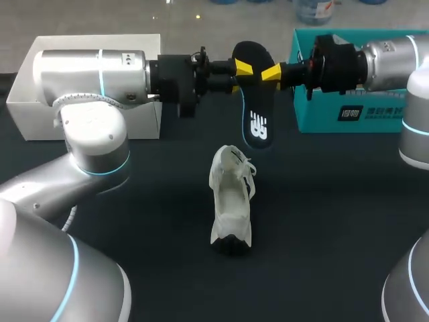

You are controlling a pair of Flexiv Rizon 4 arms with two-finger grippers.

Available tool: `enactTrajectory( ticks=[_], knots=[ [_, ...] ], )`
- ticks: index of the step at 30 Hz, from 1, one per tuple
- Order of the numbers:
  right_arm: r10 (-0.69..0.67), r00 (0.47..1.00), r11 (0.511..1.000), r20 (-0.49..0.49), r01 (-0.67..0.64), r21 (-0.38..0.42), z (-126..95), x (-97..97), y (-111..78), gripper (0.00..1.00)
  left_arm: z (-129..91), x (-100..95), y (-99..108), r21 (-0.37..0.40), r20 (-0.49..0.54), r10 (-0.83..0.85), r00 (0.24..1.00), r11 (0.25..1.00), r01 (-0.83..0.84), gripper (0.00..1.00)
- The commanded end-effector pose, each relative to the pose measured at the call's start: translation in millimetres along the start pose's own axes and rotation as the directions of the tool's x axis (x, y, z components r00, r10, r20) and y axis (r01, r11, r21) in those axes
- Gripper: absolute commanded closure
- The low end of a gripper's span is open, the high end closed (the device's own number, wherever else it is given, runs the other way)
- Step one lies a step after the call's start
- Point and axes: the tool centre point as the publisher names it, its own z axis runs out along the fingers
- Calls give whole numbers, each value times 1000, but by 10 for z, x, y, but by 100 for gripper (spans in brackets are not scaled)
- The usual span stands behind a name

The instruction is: Take the shoe out of the shoebox, open the shoe tongue, remove and reinsert the insole, then place the shoe into the shoebox

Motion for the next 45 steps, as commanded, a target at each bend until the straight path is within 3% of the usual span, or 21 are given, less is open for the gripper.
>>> enactTrajectory(
  ticks=[1, 11, 13, 20, 21, 22, 23, 25, 32, 39, 45],
  knots=[
    [1, 1000, 1000, -1, -1, -9, -2, -12, -29, 100, 2, 33, -7, 2, 4, 2, 1000, 1000, -2, 75],
    [0, 1000, 1000, -9, -1, -9, 26, -22, -28, 100, 56, 64, -63, 21, -1, 0, 1000, 1000, 0, 89],
    [1, 1000, 1000, -11, -1, -9, 36, -23, -31, 100, 70, 61, -82, 23, -2, -3, 1000, 1000, 4, 99],
    [3, 1000, 1000, -26, -4, -14, 54, -39, -57, 100, 31, 97, -142, 50, -51, -62, 997, 997, 64, 100],
    [7, 1000, 1000, -25, -8, -18, 50, -50, -64, 89, 15, 97, -152, 49, -71, -93, 993, 994, 97, 100],
    [14, 1000, 1000, -25, -14, -25, 45, -60, -71, 53, -2, 92, -159, 32, -74, -135, 988, 990, 138, 100],
    [18, 999, 999, -27, -19, -30, 36, -70, -78, 0, -16, 78, -151, 8, -74, -181, 981, 983, 182, 100],
    [17, 1000, 999, -25, -18, -41, 10, -87, -99, 0, -64, 55, -125, -35, -84, -269, 960, 963, 267, 100],
    [58, 990, 996, 126, -48, -81, -196, -355, -332, 0, -262, 53, -53, -41, -142, -328, 934, 945, 325, 100],
    [90, 959, 978, 267, -36, -203, -599, -499, -696, 0, -345, 67, -24, -74, -156, -378, 912, 926, 371, 100],
    [148, 928, 956, 342, -46, -290, -931, -558, -899, 0, -397, 50, -52, -71, -165, -395, 904, 919, 388, 100]
  ],
)
